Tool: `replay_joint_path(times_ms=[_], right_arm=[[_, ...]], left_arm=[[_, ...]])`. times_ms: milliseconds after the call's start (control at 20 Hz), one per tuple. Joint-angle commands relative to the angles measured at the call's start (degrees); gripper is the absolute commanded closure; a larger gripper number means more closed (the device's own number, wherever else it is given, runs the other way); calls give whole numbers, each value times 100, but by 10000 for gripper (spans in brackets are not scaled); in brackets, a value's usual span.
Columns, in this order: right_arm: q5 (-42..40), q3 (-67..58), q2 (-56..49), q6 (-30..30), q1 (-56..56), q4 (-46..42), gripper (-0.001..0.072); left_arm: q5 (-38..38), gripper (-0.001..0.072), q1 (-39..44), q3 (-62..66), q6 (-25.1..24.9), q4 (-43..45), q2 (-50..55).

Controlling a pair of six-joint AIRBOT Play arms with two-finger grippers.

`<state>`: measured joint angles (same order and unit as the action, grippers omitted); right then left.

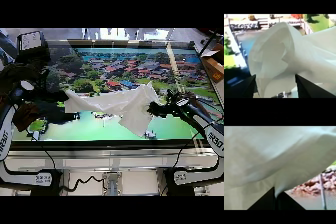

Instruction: Fold the shirts.

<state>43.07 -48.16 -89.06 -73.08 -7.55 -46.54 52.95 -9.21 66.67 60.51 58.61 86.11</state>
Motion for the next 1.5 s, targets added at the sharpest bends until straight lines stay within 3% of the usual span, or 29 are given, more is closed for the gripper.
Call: replay_joint_path(times_ms=[0, 150, 250, 450, 850, 950, 1050, 1200, 1300, 1450], right_arm=[[-81, 0, -4, 7, 7, -256, 678], [-103, 0, -2, 7, 7, -256, 678], [-57, 0, -4, 7, 9, -256, 678], [-61, 0, -2, 136, 9, -258, 678], [-63, 0, -2, 160, 9, -258, 677], [-70, 0, -2, 160, 9, -256, 677], [-70, 0, -2, 160, 9, -251, 678], [-76, -2, -2, 181, 9, -210, 678], [-28, -2, 7, 573, 9, 109, 678], [120, -116, 129, 1213, 9, 654, 679]], left_arm=[[341, 126, -7, -2, -490, -306, 289], [1176, 125, -9, -2, -376, 153, 505], [1161, 56, -11, -2, 15, 616, 562], [1314, 59, -227, -22, 188, 680, 570], [1134, 87, -317, -367, 74, -629, 1128], [1102, 240, -317, -365, -4, -809, 1248], [1117, 670, -319, -365, -203, -791, 1252], [1117, 686, -319, -365, -227, -807, 1252], [1113, 687, -319, -363, -304, -1014, 1246], [1128, 689, -319, -343, -870, -2350, 1045]])
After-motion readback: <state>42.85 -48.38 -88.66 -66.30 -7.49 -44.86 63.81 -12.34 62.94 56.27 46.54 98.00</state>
